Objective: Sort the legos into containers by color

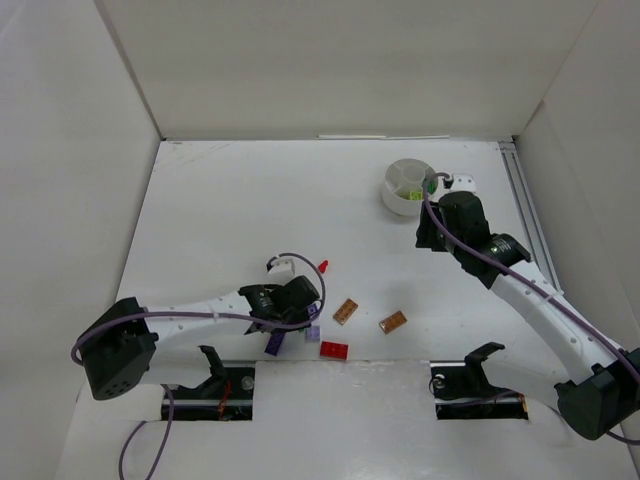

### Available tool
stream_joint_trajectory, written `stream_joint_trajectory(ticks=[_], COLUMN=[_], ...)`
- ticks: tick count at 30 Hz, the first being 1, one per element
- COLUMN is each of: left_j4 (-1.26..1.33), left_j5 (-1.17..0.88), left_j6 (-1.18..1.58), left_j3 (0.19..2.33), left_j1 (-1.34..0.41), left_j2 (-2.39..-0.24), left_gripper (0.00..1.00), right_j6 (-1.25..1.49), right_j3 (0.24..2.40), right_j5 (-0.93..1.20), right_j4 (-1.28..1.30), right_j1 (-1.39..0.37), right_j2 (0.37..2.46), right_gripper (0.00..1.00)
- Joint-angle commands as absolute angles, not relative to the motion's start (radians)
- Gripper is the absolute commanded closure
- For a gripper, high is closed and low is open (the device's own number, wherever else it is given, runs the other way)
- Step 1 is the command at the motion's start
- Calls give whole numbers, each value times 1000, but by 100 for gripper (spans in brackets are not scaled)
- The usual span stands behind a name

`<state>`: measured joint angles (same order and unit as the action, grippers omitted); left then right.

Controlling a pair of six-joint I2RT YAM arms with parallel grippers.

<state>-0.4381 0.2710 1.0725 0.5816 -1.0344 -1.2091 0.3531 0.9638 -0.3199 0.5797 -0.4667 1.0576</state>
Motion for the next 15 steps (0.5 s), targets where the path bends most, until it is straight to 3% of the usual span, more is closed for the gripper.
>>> stream_joint_trajectory(ticks=[1, 7, 11, 15], left_j4=[-425, -397, -397, -412], left_j5=[304, 304, 272, 238], left_j6=[1075, 1086, 1086, 1109], left_j3=[569, 591, 581, 560], left_j1=[-1046, -1046, -1046, -1078], left_j2=[-1230, -1282, -1295, -1281], left_gripper=[57, 57, 67, 62], right_j6=[373, 373, 373, 373], right_j3=[960, 960, 969, 979], right_j5=[-345, -345, -354, -354], right_j4=[583, 583, 592, 603], right_j1=[-477, -477, -477, -477], right_j2=[1040, 1049, 1049, 1049], right_gripper=[38, 38, 38, 38])
